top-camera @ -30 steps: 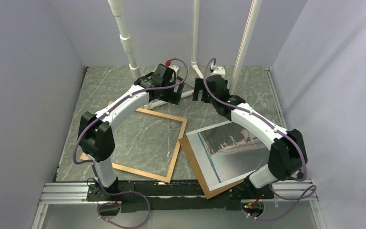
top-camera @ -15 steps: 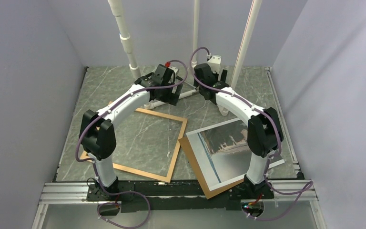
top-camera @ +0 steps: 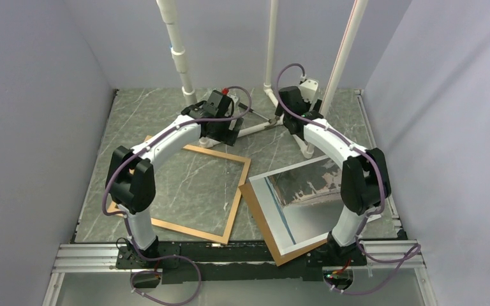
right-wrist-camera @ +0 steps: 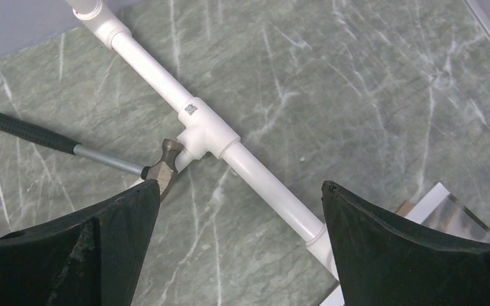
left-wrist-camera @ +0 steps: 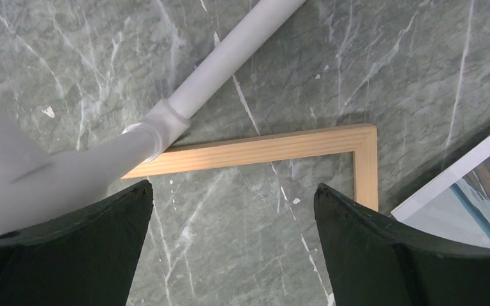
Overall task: Put the photo into the frame
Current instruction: Move the distractor to the center of the board.
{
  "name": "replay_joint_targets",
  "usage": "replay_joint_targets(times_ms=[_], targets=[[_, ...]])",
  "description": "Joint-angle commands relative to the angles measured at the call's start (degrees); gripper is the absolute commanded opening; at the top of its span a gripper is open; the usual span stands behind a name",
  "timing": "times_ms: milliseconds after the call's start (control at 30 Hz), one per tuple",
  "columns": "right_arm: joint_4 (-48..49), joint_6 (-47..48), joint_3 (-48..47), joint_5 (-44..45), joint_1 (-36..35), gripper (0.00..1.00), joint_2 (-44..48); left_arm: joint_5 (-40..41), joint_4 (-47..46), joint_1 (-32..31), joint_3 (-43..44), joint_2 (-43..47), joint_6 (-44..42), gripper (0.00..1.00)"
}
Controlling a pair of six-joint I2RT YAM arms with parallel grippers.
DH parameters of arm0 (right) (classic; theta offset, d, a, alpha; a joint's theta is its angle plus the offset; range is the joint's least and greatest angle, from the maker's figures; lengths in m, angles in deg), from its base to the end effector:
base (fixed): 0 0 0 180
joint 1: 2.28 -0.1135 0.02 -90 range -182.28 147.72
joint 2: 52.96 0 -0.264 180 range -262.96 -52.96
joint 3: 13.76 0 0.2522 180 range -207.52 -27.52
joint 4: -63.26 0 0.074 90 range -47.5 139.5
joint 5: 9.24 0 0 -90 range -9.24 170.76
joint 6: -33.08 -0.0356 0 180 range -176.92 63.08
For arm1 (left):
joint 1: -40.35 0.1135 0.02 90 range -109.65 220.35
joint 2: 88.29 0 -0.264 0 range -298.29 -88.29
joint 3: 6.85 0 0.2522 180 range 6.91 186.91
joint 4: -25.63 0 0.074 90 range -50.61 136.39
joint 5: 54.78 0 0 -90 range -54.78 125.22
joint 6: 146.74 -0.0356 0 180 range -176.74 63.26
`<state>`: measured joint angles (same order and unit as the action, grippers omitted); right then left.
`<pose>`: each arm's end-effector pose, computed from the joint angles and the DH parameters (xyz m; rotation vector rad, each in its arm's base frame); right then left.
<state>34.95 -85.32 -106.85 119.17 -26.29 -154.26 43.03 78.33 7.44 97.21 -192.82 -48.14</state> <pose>0.3773 0.1439 0.2757 0.4337 2.0148 -0.1828 0.3417 -0.2154 0.2795 0.4691 2.4470 -0.1349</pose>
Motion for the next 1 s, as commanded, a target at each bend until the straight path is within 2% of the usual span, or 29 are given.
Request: replay_joint_targets(times_ms=[0,600,767,967], targets=[[-2.4,-1.31,2.36,3.9,3.76,1.0,5.66,-0.33,-0.32,0.13,-0.88,1.53,-1.15,0.99],[-1.73,-2.01,9.86,2.0,7.32,1.0,12.04,-2.16,-3.76,6.45,-0.07,-3.33,-5.62,0.99],[-1.07,0.01,10.3,-4.62,7.32,1.0,13.18,-2.66,-2.1,8.9,4.08,-6.9,-5.88,0.99],[-0.32,2.29,11.26,-14.94,7.28,1.0,15.55,-2.68,-2.44,9.34,4.64,-7.25,-7.9,0.99]])
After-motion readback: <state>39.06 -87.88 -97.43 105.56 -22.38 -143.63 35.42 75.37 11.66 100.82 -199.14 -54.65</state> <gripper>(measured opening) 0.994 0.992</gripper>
